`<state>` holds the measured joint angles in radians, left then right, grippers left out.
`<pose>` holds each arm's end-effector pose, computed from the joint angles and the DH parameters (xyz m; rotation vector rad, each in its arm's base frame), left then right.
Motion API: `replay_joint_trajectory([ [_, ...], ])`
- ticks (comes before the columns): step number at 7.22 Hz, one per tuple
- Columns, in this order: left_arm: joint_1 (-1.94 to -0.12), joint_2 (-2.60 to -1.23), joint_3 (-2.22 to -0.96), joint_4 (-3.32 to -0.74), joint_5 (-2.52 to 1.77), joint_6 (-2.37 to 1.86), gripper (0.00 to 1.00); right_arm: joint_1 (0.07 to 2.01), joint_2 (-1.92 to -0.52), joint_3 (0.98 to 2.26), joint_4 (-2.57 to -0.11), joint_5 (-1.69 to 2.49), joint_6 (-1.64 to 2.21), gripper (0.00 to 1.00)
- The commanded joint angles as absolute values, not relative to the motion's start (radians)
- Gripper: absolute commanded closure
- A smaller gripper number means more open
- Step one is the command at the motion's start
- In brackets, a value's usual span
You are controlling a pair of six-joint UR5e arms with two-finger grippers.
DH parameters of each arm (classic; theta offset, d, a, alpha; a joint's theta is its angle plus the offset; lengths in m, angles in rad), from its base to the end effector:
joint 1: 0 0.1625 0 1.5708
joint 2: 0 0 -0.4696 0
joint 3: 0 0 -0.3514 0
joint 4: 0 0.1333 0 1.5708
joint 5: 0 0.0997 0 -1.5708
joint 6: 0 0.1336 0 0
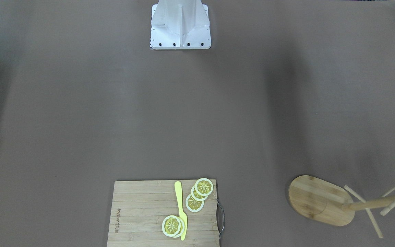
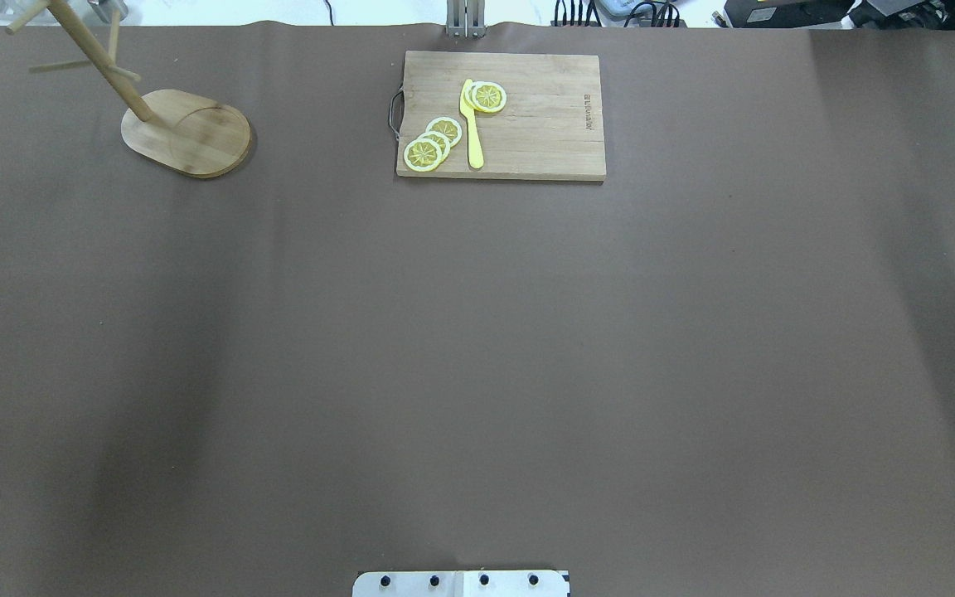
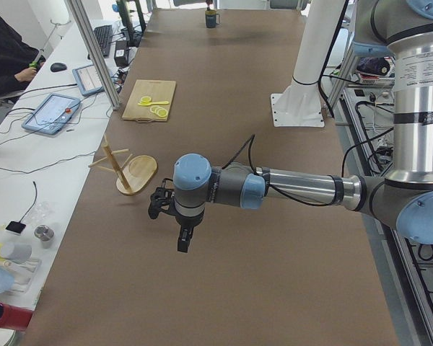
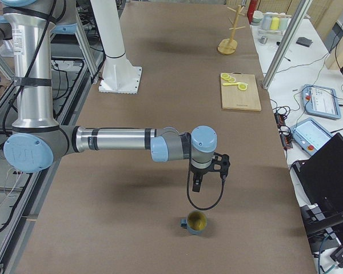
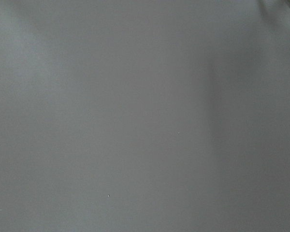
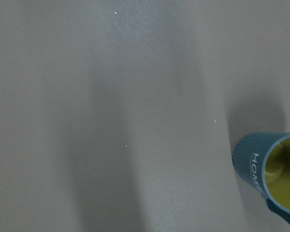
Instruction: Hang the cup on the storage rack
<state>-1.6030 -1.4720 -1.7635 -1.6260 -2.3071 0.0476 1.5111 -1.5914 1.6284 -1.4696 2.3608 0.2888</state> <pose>-0.0570 -0.4152 0.6799 0.1715 0.7287 0.0696 0.0113 -0.4547 0.6984 -0.0078 -0.8003 0.1622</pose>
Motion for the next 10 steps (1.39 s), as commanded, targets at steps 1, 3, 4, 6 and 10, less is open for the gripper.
replay_joint_trajectory([
  [1,-1.603,-1.471,-1.77,-1.626,-2.307,0.048,0.01,1.511,-1.592,1.629,-1.47,2.361,0.29,0.0],
  [3,-1.601,-1.474,-1.77,-1.626,-2.307,0.048,0.01,1.511,-1.592,1.629,-1.47,2.361,0.291,0.0],
  [4,-1.598,-1.486,-1.763,-1.623,-2.293,0.04,0.01,1.511,-1.592,1.631,-1.47,2.362,0.291,0.0],
  [6,-1.598,-1.474,-1.766,-1.626,-2.296,0.04,0.01,1.511,-1.592,1.631,-1.47,2.362,0.29,0.0],
  [10,-1.6,-1.474,-1.758,-1.628,-2.29,0.048,0.01,1.511,-1.592,1.631,-1.47,2.362,0.29,0.0],
])
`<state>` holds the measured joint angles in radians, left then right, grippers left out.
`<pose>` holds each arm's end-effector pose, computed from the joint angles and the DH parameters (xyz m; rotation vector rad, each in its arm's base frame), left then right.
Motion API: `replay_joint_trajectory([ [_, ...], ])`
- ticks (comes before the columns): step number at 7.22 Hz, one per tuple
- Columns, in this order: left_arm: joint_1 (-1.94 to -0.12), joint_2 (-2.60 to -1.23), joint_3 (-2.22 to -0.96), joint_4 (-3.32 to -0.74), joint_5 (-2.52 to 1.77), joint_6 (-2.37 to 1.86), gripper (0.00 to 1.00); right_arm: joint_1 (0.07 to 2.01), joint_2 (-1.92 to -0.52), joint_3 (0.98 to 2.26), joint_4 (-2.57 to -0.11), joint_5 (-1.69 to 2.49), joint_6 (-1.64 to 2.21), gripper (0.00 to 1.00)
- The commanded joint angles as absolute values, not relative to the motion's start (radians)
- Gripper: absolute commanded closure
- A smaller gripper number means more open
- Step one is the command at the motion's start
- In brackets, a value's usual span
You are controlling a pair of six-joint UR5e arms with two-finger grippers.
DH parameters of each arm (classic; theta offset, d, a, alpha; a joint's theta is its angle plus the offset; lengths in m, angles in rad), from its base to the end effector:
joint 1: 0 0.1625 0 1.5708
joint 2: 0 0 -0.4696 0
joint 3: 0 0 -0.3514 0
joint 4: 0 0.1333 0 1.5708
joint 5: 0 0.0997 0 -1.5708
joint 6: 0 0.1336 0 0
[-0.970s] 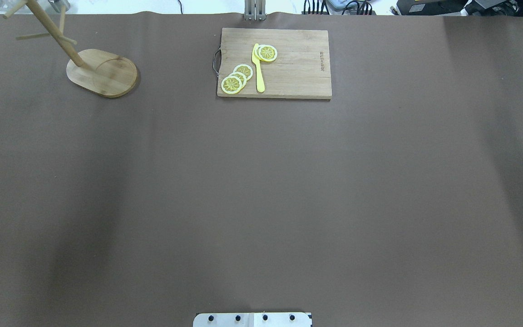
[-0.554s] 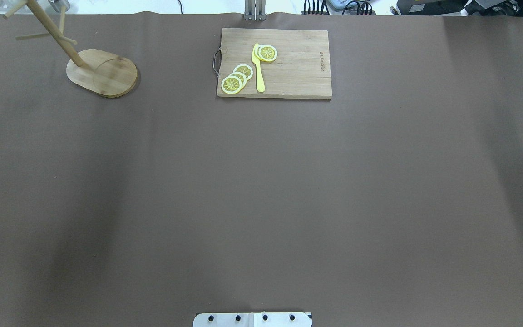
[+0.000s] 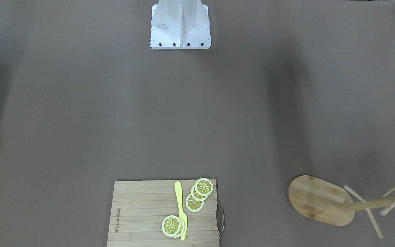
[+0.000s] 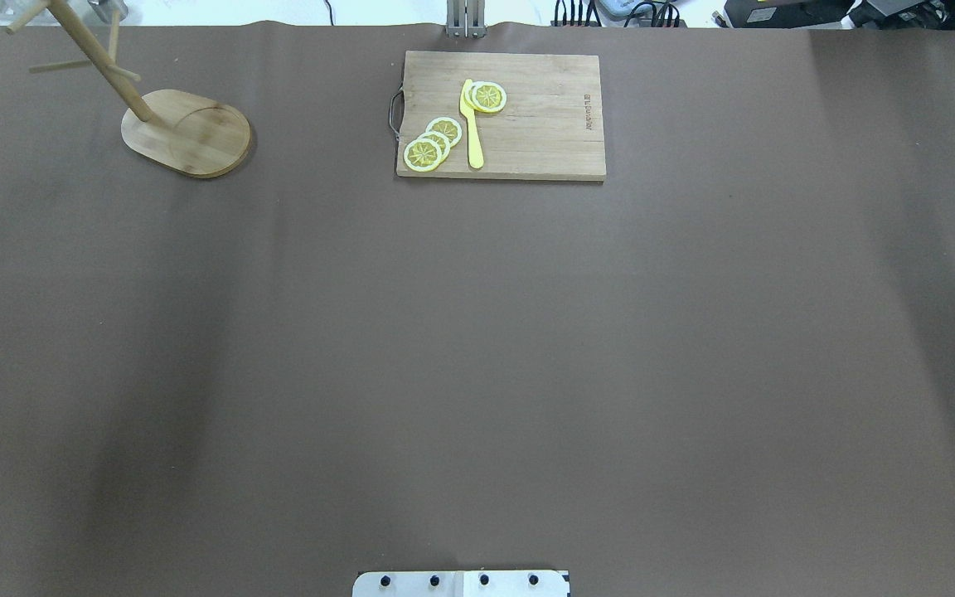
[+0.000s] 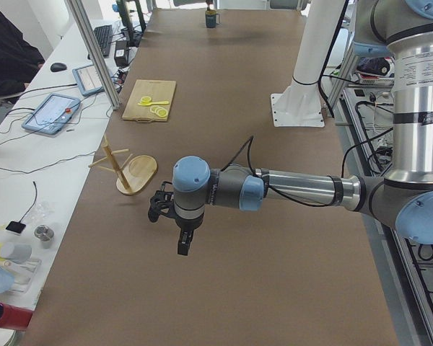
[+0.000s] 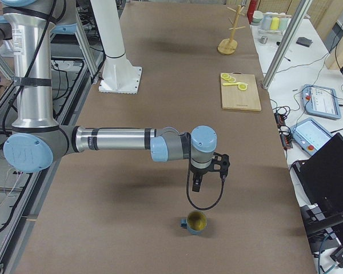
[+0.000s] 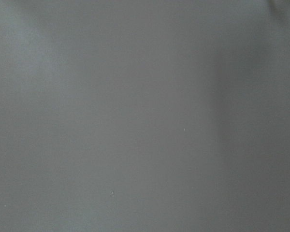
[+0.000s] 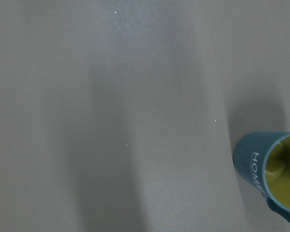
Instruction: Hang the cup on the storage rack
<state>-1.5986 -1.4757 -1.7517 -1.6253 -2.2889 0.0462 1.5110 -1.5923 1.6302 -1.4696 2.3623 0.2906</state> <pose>-0.0570 -0.4169 0.6855 0.1607 0.7115 0.0680 0.0111 -0.4543 0.6978 -0.0080 -0.8019 0.1633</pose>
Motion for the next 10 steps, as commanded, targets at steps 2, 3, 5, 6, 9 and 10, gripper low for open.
replay_joint_trajectory([
  [2,-1.6,-1.477,-1.764,-1.631,-2.301,0.048,0.01,1.511,-1.592,1.631,-1.468,2.362,0.29,0.0],
  [3,-1.598,-1.477,-1.76,-1.631,-2.302,0.046,0.01,1.511,-1.58,1.629,-1.47,2.368,0.29,0.0],
  [5,-1.6,-1.477,-1.763,-1.632,-2.302,0.043,0.01,1.512,-1.565,1.626,-1.471,2.359,0.29,0.0],
  [6,-1.6,-1.477,-1.766,-1.632,-2.303,0.043,0.01,1.513,-1.581,1.626,-1.47,2.356,0.288,0.0],
  [9,-1.6,-1.48,-1.775,-1.632,-2.301,0.038,0.01,1.513,-1.577,1.629,-1.468,2.356,0.273,0.0],
  [10,-1.598,-1.483,-1.773,-1.632,-2.301,0.038,0.01,1.514,-1.58,1.625,-1.47,2.355,0.243,0.0],
])
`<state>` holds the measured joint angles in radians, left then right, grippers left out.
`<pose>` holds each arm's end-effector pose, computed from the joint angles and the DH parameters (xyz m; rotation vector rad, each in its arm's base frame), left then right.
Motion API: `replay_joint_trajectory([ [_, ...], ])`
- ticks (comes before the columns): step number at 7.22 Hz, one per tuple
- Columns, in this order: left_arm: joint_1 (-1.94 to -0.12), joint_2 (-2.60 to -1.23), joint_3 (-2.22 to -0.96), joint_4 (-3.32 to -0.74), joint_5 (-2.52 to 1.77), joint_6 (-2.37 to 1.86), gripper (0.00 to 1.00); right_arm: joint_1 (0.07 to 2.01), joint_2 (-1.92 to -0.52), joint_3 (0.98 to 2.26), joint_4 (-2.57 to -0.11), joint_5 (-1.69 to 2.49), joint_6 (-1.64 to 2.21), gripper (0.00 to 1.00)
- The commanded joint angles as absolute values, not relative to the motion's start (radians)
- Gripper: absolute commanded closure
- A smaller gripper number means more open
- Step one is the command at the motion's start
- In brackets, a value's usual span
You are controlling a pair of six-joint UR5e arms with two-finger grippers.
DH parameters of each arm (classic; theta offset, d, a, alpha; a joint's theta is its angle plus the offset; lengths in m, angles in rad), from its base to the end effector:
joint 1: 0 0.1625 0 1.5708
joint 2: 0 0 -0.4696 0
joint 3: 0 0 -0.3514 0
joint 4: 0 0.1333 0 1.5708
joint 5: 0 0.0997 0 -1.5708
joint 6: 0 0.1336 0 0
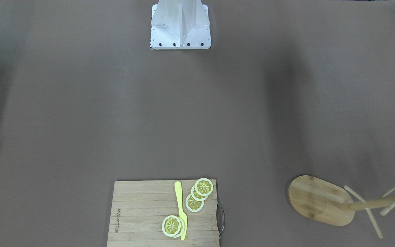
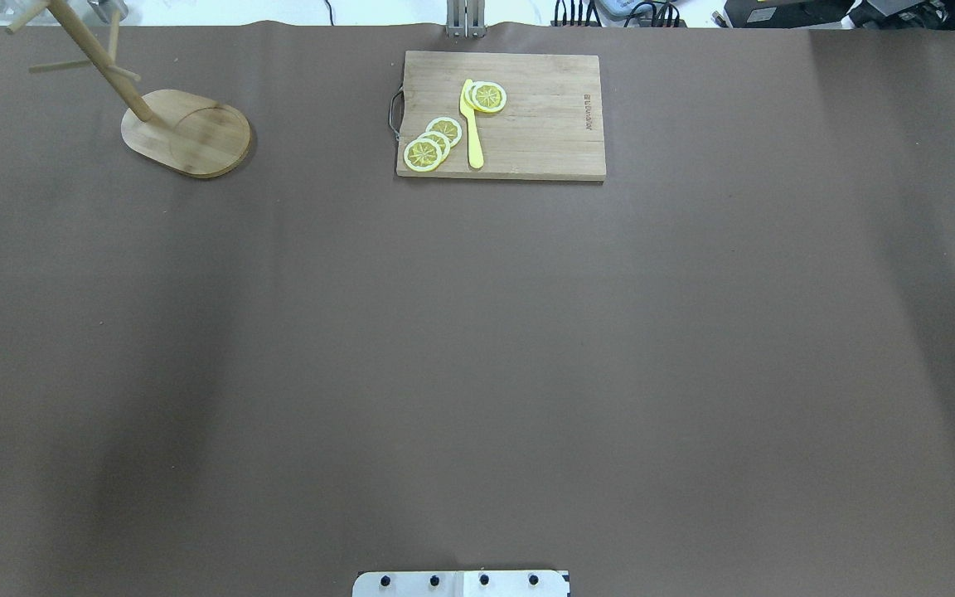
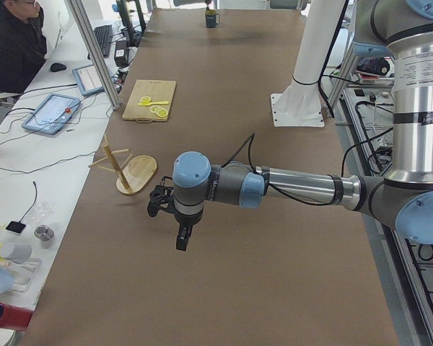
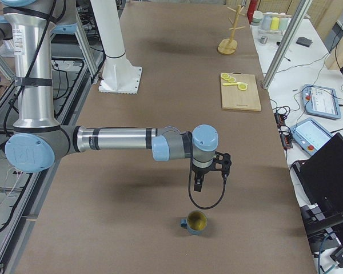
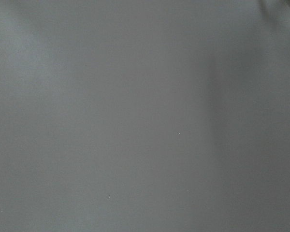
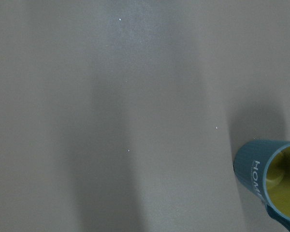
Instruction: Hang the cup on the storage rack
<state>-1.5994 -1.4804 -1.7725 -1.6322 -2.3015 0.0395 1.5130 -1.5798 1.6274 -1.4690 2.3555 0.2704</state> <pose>-0.0562 -0.4207 0.6720 0.1897 0.7229 0.0735 0.0123 -0.4609 0.6940 0.0118 -0.7964 0.1426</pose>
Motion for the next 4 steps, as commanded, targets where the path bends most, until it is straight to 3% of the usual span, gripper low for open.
replay_joint_trajectory([
  [1,-1.598,-1.485,-1.775,-1.632,-2.301,0.037,0.01,1.52,-1.58,1.617,-1.474,2.355,0.206,0.0],
  [4,-1.6,-1.486,-1.784,-1.632,-2.302,0.037,0.01,1.607,-1.58,1.502,-1.474,2.32,-0.032,0.0],
])
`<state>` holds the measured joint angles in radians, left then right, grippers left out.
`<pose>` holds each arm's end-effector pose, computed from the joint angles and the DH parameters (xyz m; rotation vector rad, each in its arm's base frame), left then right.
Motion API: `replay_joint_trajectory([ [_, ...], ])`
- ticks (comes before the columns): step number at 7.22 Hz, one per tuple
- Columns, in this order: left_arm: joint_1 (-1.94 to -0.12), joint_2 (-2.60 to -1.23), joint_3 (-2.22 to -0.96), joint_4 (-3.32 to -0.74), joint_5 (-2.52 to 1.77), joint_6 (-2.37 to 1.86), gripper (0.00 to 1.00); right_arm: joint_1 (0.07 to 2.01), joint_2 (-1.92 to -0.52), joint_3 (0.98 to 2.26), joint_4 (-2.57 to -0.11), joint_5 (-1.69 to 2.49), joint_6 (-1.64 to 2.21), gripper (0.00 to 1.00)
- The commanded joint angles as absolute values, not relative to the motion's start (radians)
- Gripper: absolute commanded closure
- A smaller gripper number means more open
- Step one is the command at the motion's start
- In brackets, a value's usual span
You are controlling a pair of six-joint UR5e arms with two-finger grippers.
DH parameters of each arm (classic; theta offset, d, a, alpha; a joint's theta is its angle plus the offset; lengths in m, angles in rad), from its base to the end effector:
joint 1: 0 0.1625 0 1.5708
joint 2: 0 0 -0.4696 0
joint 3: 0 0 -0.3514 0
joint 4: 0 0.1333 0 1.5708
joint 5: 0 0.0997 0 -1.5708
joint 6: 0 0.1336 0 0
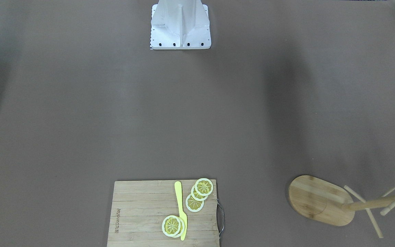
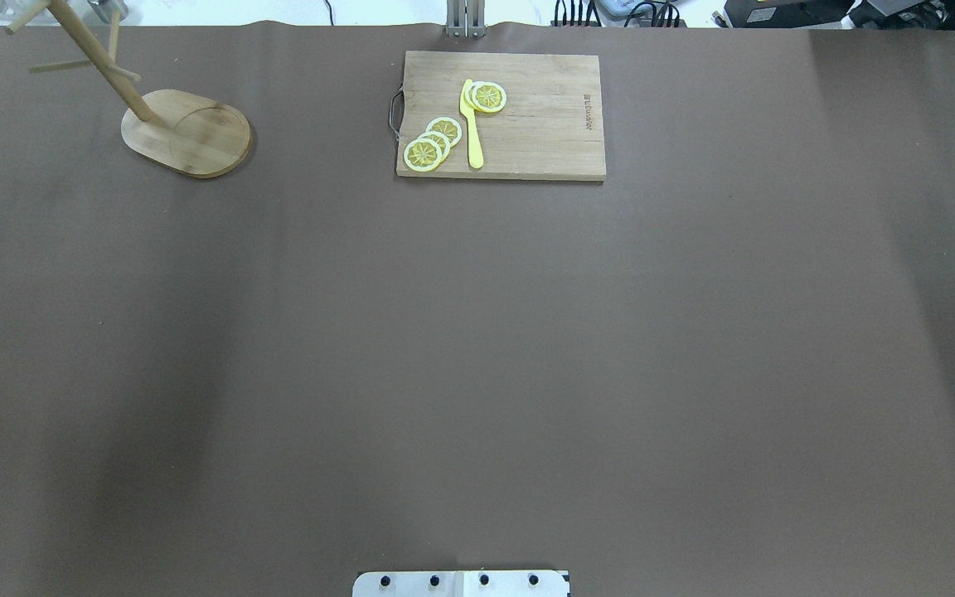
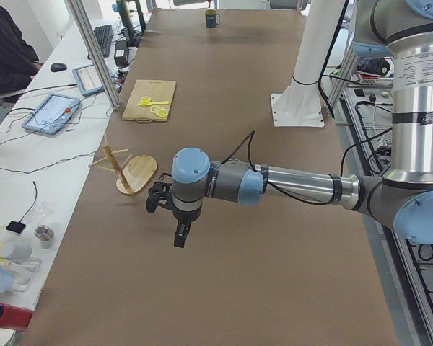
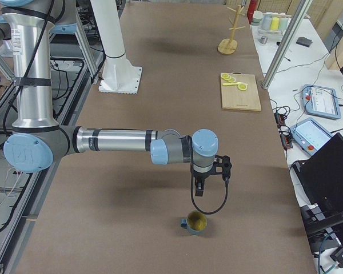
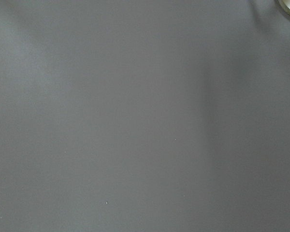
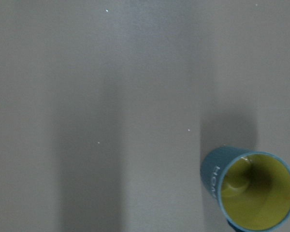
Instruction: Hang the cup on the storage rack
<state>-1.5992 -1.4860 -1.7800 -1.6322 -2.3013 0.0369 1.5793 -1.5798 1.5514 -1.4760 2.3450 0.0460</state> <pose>-0.0562 -0.4239 0.6662 0.2012 0.7222 0.0760 0.0437 -0.4525 0.7308 0.0485 -0.7750 0.0260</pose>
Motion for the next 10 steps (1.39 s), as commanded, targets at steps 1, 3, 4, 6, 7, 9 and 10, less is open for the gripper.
replay_joint_trajectory([
  [1,-1.6,-1.485,-1.792,-1.632,-2.303,0.037,0.01,1.624,-1.58,1.461,-1.471,2.298,-0.075,0.0],
  [3,-1.598,-1.482,-1.798,-1.632,-2.303,0.035,0.01,1.654,-1.562,1.382,-1.468,2.298,-0.144,0.0],
  [4,-1.6,-1.482,-1.798,-1.632,-2.303,0.035,0.01,1.655,-1.559,1.353,-1.463,2.298,-0.143,0.0],
  [6,-1.6,-1.482,-1.798,-1.632,-2.303,0.035,0.01,1.658,-1.533,1.216,-1.262,2.302,-0.132,0.0],
  [7,-1.6,-1.482,-1.799,-1.632,-2.303,0.035,0.01,1.658,-1.496,1.153,-1.253,2.304,-0.132,0.0],
  [9,-1.598,-1.483,-1.799,-1.632,-2.303,0.035,0.01,1.66,-1.473,1.125,-1.253,2.307,-0.13,0.0],
  [10,-1.598,-1.485,-1.799,-1.632,-2.303,0.035,0.01,1.66,-1.471,1.1,-1.253,2.315,-0.13,0.0],
])
